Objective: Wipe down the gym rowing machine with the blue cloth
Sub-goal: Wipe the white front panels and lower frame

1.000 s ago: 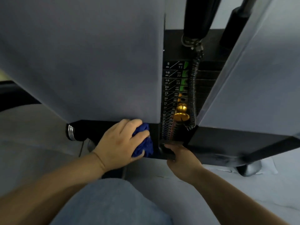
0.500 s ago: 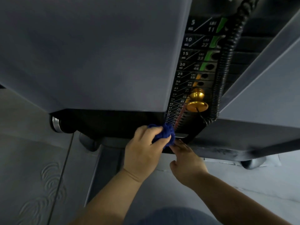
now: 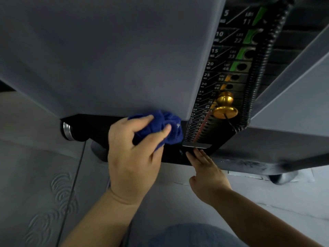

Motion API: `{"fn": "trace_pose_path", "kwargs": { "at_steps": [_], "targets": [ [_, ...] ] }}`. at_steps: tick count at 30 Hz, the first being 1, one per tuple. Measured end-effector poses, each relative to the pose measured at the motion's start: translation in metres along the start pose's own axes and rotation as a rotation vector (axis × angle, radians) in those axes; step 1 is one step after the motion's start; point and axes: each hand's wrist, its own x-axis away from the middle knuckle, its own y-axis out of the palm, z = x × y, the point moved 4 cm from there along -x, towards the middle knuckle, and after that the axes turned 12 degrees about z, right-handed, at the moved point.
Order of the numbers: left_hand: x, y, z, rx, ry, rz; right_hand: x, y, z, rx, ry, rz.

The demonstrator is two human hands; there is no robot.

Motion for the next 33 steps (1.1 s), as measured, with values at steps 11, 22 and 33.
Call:
{"fn": "trace_pose_path", "kwargs": {
  "at_steps": [11, 22, 33],
  "targets": [
    [0.126, 0.056, -0.053, -0.072, -0.303, -0.547, -0.003, 0.008, -0.008, 0.068, -0.004, 0.026],
    [0.005, -0.010, -0.023, -0.026, -0.177, 0.053, -0.003, 0.015, -0.007, 0.014, 0.018, 0.055],
    [0.087, 0.020, -0.053, -0.074, -0.323, -0.328, -0.004, 0.012, -0.005, 0.069, 0.013, 0.010]
  ]
}}
